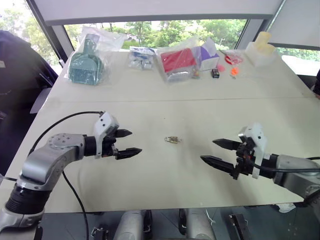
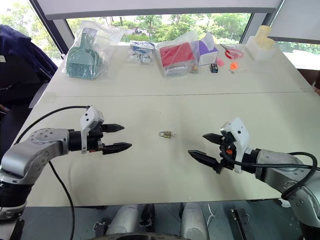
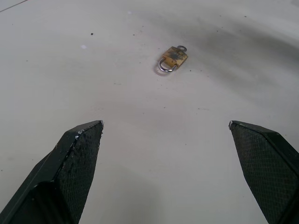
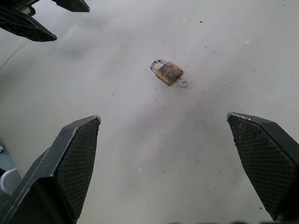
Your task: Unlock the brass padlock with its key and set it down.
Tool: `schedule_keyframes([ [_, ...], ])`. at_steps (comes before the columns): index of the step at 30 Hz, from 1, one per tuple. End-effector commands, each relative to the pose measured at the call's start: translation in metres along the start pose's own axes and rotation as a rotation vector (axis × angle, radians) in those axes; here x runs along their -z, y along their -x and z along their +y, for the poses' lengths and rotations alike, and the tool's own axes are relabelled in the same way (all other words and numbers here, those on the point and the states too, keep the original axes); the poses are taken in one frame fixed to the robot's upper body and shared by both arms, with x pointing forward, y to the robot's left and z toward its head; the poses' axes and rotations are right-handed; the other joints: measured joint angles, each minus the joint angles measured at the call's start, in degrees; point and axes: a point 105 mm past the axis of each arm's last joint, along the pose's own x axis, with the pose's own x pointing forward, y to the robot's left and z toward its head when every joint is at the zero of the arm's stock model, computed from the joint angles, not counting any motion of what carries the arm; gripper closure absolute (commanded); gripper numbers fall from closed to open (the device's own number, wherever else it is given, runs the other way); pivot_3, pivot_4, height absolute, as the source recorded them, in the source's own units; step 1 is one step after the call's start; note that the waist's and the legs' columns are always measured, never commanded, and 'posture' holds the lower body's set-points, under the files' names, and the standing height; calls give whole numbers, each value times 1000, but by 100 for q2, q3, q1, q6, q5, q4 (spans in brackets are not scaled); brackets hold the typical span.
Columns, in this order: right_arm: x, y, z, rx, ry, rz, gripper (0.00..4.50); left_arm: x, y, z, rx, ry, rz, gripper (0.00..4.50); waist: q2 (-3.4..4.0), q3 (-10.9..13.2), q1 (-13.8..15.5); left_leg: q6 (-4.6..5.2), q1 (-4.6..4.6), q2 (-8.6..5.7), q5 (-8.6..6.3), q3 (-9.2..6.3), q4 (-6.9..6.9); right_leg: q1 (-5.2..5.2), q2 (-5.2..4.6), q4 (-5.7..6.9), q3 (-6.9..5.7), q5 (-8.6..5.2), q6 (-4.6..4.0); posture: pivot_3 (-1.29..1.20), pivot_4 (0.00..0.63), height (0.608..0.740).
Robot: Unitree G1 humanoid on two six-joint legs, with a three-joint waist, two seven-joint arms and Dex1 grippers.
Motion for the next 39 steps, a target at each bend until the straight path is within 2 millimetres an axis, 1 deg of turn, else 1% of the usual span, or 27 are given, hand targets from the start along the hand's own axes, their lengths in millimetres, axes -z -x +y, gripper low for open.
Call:
schedule_keyframes([
  [1,-7,1,4,-1,32,-27,0,-12,1,2,-7,-45,-36,25,0,0,0,0,0,0,0,0,0,0,0,0,0,0,0,0,150,735],
  [6,-6,0,5,1,27,-30,0,-14,0,2,-5,-30,-53,25,0,0,-1,1,0,0,1,0,0,1,0,0,0,0,0,0,150,735],
  [12,-6,-2,6,-3,22,-34,0,-9,1,0,-5,-37,-28,25,0,0,-3,4,0,0,3,0,0,0,2,1,0,0,0,0,150,735],
  [16,-5,-6,2,8,6,-24,0,-10,0,3,-24,-67,-19,25,0,0,-1,4,0,0,3,0,0,1,2,1,0,0,0,0,150,735],
  [18,-7,-13,0,14,17,-11,0,-15,0,6,-22,-89,-16,25,0,0,-5,4,1,0,3,0,0,1,2,1,0,0,0,0,150,735],
  [20,-14,-17,1,2,38,-19,0,-22,2,11,-16,-117,-8,25,0,0,-3,2,1,0,3,0,0,-1,2,1,0,1,0,0,150,735],
  [22,-22,-16,2,-3,59,-32,0,-29,3,17,9,-168,36,25,-1,0,9,2,0,0,3,-1,0,-1,3,2,-3,1,0,0,150,735],
  [24,-24,-10,-1,12,67,-33,0,-39,-2,26,24,-228,84,25,-1,0,38,3,-1,0,3,-2,0,1,3,0,-6,0,0,0,150,735],
  [26,-24,-4,-5,40,71,-29,0,-54,-12,27,104,-289,98,25,-1,0,96,6,-3,-6,5,-3,2,6,2,-4,-9,0,0,0,150,735],
  [28,-23,-1,-8,63,70,-29,0,-65,-24,26,189,-347,110,25,-1,0,143,8,-7,-7,6,2,12,12,2,-9,-8,1,0,0,150,735],
  [29,-23,1,-10,76,68,-30,0,-68,-32,25,235,-383,128,25,-1,0,145,9,-7,-7,6,3,16,15,2,-12,-8,1,0,0,150,735],
  [30,-21,3,-11,93,64,-35,0,-71,-47,23,286,-424,153,25,-1,0,143,9,-7,-7,6,6,19,17,1,-16,-7,1,0,0,150,735],
  [31,-20,4,-12,109,61,-40,0,-73,-60,21,322,-451,177,25,-1,0,158,13,-7,-8,4,6,23,21,1,-20,-7,1,0,0,150,735],
  [34,-18,5,-12,152,53,-62,0,-81,-94,12,425,-389,255,25,-7,2,217,44,-10,-14,-12,-9,38,42,-1,-29,-19,1,0,0,150,735],
  [37,-15,4,-7,188,31,-93,0,-77,-125,6,487,-498,378,25,-8,2,146,67,-19,-19,-25,-8,45,44,-6,-42,-17,2,-1,0,150,735],
  [39,-11,4,-4,210,17,-106,0,-78,-142,2,509,-556,415,25,-11,3,130,73,-24,-19,-28,-3,44,36,-8,-46,-15,3,0,0,150,735],
])
